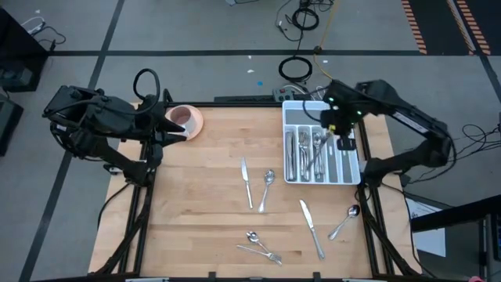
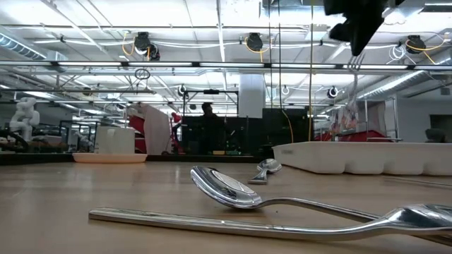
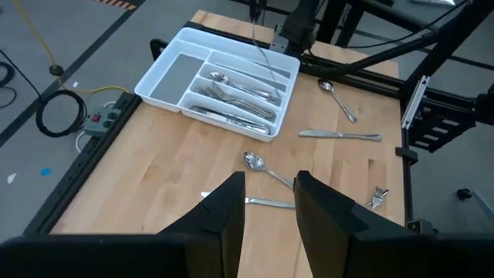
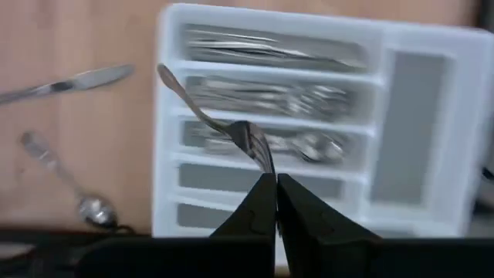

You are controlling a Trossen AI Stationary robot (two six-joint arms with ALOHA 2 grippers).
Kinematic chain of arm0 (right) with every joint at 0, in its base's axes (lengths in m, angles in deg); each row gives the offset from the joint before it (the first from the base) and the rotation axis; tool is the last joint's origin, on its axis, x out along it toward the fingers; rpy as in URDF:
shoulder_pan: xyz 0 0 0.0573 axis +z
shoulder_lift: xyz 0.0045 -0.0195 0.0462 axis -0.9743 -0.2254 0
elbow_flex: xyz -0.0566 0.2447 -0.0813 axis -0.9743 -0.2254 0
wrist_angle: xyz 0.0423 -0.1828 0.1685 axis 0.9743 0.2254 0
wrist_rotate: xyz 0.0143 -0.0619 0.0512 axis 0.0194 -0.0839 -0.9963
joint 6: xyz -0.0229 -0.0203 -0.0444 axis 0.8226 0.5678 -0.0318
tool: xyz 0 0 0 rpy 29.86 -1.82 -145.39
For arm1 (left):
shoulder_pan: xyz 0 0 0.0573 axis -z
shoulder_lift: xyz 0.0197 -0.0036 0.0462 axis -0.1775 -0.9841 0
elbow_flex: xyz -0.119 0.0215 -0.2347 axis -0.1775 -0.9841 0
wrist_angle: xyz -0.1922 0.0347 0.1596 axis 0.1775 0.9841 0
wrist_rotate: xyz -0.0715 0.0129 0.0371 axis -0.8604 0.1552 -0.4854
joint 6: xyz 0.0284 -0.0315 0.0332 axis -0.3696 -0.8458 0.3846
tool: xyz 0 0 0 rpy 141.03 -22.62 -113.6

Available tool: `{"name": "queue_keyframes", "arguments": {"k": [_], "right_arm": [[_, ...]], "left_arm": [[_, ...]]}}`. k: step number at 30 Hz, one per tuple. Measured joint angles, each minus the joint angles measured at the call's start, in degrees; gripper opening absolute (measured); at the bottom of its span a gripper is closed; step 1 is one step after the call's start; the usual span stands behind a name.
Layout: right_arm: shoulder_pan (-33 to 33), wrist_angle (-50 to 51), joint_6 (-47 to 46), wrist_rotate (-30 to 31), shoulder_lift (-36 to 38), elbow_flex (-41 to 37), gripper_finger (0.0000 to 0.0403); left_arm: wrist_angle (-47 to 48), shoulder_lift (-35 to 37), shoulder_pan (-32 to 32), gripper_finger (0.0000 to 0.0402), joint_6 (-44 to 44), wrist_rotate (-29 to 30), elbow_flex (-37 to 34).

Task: Sort silverware
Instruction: Put the silver fork into the white cutlery tray

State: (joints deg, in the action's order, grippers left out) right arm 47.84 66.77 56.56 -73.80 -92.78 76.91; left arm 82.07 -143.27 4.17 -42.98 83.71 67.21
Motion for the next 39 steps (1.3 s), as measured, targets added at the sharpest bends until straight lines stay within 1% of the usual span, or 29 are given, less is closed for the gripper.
{"name": "queue_keyframes", "arguments": {"k": [2, 5, 9, 16, 23, 27, 32, 39], "right_arm": [[-1.66, 0.05, 4.82, -3.96, -2.73, 0.00, 0.0000], [-4.18, 0.00, 10.17, -6.40, -7.01, 0.00, 0.0000], [-7.02, 0.00, 15.66, -6.70, -12.85, 0.00, 0.0000], [-10.10, 0.02, 23.98, -7.10, -21.65, 0.00, 0.0000], [-12.12, -0.02, 30.73, -11.20, -28.00, 0.00, 0.0000], [-13.59, -2.88, 32.40, -11.62, -30.24, 0.00, 0.0000], [-15.32, -6.84, 34.44, -14.31, -31.69, 0.00, 0.0000], [-16.86, -8.02, 34.58, -13.96, -36.01, 0.00, 0.0000]], "left_arm": [[0.00, 0.00, 0.00, 0.0116, -0.04, 0.00, 0.00], [0.00, 0.00, 0.00, 0.0116, -0.04, 0.14, 0.00], [0.00, 0.00, 0.00, 0.0116, -0.04, 1.17, 0.00], [-0.01, 0.00, 0.00, 0.0116, -0.05, 3.08, 0.00], [0.00, 0.00, 0.00, 0.0116, -0.03, 4.51, 0.00], [0.00, -0.02, 0.00, 0.0116, -0.04, 5.46, 0.00], [0.00, -0.01, -0.02, 0.0116, -0.04, 6.75, 0.00], [0.00, -0.02, -0.02, 0.0116, -0.04, 8.41, 0.00]]}}
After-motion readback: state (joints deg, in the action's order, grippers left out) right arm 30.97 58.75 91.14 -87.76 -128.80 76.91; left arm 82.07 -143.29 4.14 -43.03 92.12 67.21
